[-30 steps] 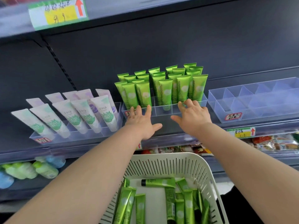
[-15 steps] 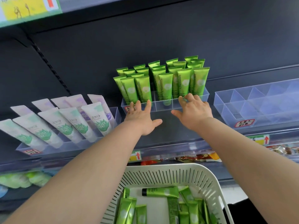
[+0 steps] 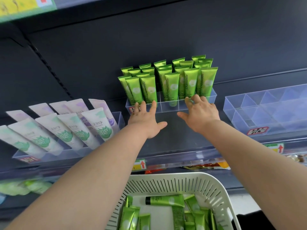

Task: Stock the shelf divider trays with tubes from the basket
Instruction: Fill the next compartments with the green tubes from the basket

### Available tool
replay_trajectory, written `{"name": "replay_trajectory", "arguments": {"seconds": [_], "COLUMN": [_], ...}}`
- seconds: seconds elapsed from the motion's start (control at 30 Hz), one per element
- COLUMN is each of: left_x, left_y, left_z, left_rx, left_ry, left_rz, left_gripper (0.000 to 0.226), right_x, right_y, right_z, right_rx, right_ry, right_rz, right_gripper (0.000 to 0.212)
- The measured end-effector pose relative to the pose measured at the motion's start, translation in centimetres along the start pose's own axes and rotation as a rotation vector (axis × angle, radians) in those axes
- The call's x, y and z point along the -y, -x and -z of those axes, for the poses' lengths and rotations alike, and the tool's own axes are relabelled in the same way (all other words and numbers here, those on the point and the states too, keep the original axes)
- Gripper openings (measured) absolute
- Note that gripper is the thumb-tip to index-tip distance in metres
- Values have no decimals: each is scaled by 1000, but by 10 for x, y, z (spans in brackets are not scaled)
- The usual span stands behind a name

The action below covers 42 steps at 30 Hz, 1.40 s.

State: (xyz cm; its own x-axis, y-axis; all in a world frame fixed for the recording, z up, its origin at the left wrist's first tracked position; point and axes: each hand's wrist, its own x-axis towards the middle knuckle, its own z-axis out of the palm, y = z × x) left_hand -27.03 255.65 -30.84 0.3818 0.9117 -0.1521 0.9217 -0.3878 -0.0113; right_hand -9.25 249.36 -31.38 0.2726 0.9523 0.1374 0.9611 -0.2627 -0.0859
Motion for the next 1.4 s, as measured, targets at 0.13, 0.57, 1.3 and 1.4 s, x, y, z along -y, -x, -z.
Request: {"name": "replay_trajectory", "arguments": {"seconds": [0.13, 0.57, 1.3, 1.4], "left_x": [2, -51, -73, -75], "left_y": [11, 58, 92, 96], "left_z": [-1, 22, 25, 18], "left_rx": [-39, -57, 14, 84], "left_ry": [76, 59, 30, 29], "left_rz": [-29, -161, -364, -372], "left_gripper": [82, 71, 64, 65], "right_x": [-7, -53, -53, -48], "right_y": [10, 85, 119, 123], "right_z": [-1, 8, 24, 22], "right_rx": [28, -1, 19, 31], "right_ry": [-65, 159, 16, 28], "right_rz": [39, -206, -101, -82], "right_gripper": [69, 68, 49, 44]}}
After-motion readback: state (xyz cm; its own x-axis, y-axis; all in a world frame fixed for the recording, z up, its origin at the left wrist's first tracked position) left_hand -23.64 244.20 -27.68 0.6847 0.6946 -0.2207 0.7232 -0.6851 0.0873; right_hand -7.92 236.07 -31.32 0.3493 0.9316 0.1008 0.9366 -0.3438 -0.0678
